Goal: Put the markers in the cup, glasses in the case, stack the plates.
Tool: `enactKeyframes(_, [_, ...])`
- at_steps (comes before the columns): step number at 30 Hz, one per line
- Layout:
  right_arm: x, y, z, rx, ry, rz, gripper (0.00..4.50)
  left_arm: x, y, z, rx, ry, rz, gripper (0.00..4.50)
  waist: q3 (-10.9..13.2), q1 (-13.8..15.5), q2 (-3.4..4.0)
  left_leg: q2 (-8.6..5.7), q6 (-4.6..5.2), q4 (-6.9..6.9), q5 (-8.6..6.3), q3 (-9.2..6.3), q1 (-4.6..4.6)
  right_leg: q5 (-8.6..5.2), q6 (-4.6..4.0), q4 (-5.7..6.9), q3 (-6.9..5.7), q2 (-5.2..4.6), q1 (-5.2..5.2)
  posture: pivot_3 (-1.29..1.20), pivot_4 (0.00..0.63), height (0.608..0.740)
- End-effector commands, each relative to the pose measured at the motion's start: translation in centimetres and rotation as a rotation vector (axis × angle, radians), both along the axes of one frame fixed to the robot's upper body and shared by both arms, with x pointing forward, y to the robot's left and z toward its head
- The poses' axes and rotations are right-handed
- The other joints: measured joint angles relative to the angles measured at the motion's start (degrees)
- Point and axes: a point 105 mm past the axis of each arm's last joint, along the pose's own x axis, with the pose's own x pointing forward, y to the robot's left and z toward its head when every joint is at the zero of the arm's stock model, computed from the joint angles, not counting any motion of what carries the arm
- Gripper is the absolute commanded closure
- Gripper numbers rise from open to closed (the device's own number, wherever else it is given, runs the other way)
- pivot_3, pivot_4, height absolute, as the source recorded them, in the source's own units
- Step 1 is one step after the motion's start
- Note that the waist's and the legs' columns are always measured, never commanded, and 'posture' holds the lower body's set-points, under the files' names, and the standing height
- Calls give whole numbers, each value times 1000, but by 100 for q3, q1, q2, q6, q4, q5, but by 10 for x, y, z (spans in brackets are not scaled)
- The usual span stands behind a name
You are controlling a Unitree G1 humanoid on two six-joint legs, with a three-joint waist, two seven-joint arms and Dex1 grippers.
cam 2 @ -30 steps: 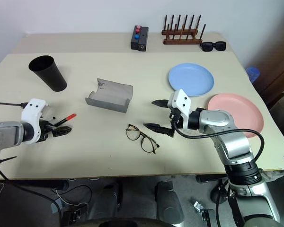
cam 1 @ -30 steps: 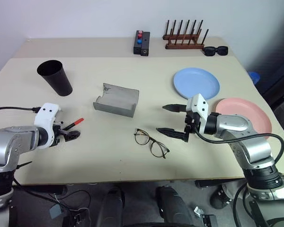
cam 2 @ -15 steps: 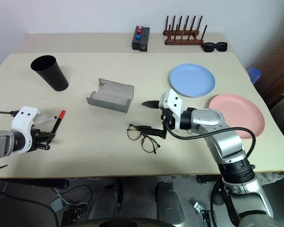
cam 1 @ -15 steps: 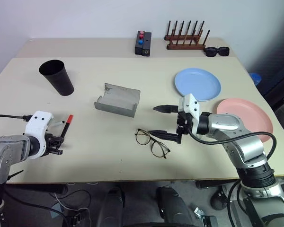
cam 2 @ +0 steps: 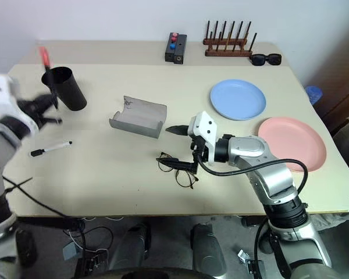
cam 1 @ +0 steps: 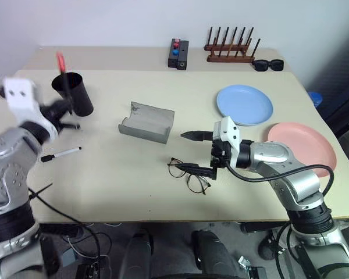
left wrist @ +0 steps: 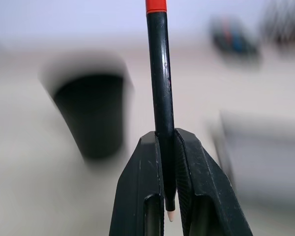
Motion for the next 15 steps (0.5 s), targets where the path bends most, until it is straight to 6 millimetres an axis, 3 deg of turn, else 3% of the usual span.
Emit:
enactKeyframes(1, [0,7,11,30,-51,25,0,9,21,21,95,-88,270,4469,0,-2,0,0,0,0,0,0,0,1,3,0,0,0,1,0,150,740])
enactKeyframes(6, [3,20,18,65,-73,53,0,37,29,32,147,-184,481,4469,0,5,0,0,0,4,0,-2,2,8,15,-1,-1,3,4,0,150,740])
enactKeyframes(10, [4,27,22,84,-84,69,0,56,19,42,190,-308,504,4469,0,78,0,-1,0,4,0,-2,2,17,30,-8,-1,3,7,0,150,740])
enactKeyframes(15, [1,33,23,101,-85,85,0,80,11,36,198,-332,497,4469,0,105,0,-1,0,2,0,-2,1,18,32,-12,-3,3,9,0,150,740])
